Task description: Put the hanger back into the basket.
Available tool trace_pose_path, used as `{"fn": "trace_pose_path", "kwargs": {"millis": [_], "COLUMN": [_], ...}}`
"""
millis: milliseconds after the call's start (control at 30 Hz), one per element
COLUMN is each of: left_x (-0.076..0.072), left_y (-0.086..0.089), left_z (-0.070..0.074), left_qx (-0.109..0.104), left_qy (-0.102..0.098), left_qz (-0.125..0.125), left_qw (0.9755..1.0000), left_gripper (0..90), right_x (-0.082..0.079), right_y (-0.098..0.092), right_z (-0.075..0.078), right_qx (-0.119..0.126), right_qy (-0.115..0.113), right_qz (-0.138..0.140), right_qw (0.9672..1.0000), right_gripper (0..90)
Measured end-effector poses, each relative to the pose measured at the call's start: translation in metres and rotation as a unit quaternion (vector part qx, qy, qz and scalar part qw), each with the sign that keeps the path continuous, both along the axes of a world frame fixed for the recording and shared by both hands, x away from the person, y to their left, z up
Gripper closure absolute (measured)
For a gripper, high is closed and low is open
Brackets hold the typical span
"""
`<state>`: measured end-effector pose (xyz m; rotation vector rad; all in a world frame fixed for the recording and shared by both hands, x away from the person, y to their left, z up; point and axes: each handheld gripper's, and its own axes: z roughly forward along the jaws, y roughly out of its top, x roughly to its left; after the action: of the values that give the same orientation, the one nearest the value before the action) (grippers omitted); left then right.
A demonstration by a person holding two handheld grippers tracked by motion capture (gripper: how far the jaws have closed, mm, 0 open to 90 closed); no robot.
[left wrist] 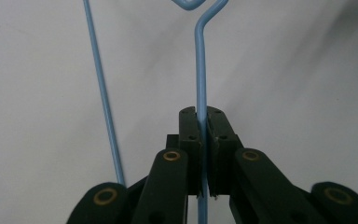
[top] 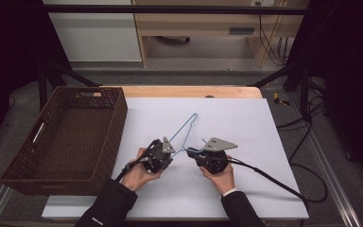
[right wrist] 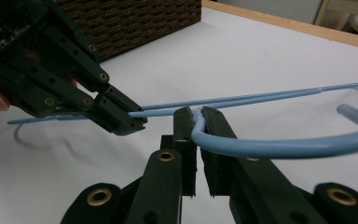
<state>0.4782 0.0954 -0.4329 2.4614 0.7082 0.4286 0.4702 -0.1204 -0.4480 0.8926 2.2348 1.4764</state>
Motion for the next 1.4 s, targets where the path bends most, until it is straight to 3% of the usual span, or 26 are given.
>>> {"fn": "trace_pose_path", "kwargs": {"millis": [200, 433, 700, 967, 1167, 1400], "left_x": [-0.002, -0.003, -0.004, -0.01, -0.015, -0.025], "left_y": [0.001, 0.009, 0.021, 0.034, 0.041, 0.046], "left_z": [0.001, 0.011, 0.026, 0.048, 0.061, 0.079], "left_qx": [-0.001, -0.034, -0.064, -0.105, -0.13, -0.151], "left_qy": [-0.008, -0.018, -0.014, -0.014, -0.015, -0.024], "left_qz": [0.003, 0.01, 0.007, -0.001, -0.007, -0.019], "left_qw": [1.0, 0.9992, 0.9978, 0.9943, 0.9914, 0.9881], "left_gripper": [86.9, 87.2, 87.2, 87.2, 87.2, 87.2], "right_x": [-0.002, -0.006, -0.011, -0.018, -0.022, -0.028], "right_y": [-0.001, -0.011, -0.042, -0.073, -0.102, -0.121], "right_z": [0.001, 0.006, 0.019, 0.027, 0.039, 0.042], "right_qx": [-0.004, 0.003, 0.017, 0.018, 0.036, 0.03], "right_qy": [-0.003, 0.003, -0.002, 0.008, 0.002, -0.001], "right_qz": [-0.001, -0.002, -0.023, -0.031, -0.058, -0.081], "right_qw": [1.0, 1.0, 0.9996, 0.9993, 0.9976, 0.9963], "right_gripper": [82.0, 74.3, 60.1, 44.4, 26.0, 15.3]}}
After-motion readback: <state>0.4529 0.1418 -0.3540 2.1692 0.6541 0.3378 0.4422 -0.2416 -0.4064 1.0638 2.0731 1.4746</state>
